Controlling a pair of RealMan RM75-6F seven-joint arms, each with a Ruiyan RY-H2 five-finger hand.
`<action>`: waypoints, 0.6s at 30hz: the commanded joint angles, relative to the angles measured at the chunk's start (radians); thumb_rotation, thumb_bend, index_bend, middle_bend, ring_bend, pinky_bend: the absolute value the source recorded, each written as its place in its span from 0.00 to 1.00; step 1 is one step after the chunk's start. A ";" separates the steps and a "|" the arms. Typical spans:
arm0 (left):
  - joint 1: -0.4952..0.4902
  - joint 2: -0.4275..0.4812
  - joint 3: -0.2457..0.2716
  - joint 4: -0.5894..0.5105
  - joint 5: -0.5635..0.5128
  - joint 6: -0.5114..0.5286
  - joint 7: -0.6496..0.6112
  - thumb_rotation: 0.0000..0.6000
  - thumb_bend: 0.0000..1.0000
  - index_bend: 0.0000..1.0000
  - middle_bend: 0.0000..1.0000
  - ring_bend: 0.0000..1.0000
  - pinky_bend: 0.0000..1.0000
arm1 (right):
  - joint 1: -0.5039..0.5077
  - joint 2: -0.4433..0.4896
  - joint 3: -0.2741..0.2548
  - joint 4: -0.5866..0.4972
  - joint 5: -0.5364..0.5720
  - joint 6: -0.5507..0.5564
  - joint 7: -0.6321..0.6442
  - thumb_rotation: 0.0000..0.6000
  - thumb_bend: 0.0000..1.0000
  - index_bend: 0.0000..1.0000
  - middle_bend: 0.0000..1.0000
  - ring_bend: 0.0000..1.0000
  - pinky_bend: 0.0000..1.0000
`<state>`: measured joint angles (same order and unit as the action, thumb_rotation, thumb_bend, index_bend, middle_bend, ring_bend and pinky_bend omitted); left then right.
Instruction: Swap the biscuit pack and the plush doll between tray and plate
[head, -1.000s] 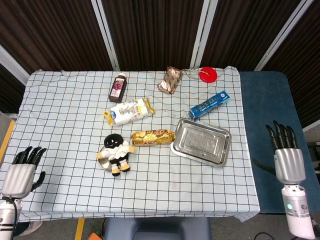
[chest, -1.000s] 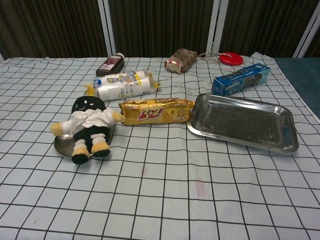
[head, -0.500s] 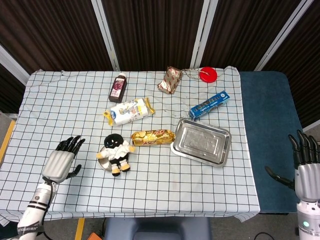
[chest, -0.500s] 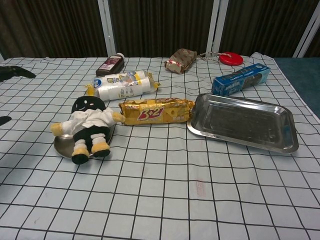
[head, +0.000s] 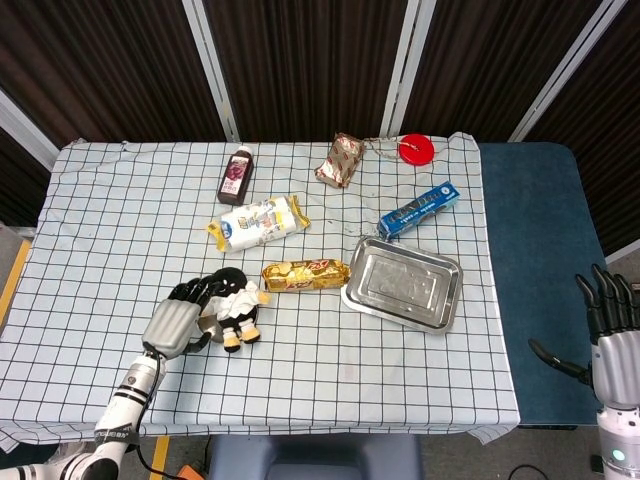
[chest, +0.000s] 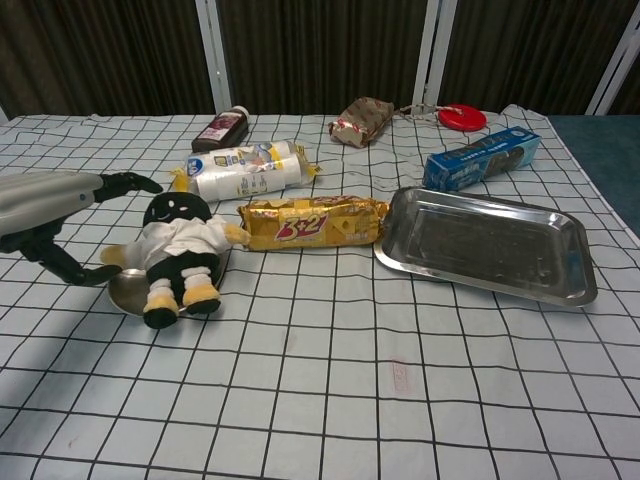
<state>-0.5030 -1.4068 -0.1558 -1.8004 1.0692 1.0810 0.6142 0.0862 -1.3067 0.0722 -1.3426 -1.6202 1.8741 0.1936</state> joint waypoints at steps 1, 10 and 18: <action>-0.016 -0.025 -0.003 0.002 -0.029 0.016 0.027 1.00 0.36 0.00 0.00 0.00 0.12 | -0.003 0.001 0.005 0.000 -0.003 0.000 0.006 1.00 0.02 0.00 0.00 0.00 0.00; -0.062 -0.110 0.010 0.086 -0.040 0.022 0.042 1.00 0.36 0.00 0.00 0.00 0.12 | -0.009 0.003 0.018 0.004 -0.016 -0.006 0.024 1.00 0.02 0.00 0.00 0.00 0.00; -0.090 -0.161 0.017 0.182 -0.063 -0.011 0.008 1.00 0.36 0.00 0.00 0.00 0.11 | -0.010 0.009 0.026 0.001 -0.023 -0.020 0.042 1.00 0.02 0.00 0.00 0.00 0.00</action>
<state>-0.5866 -1.5590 -0.1421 -1.6302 1.0118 1.0777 0.6298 0.0767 -1.2981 0.0980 -1.3413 -1.6420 1.8545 0.2355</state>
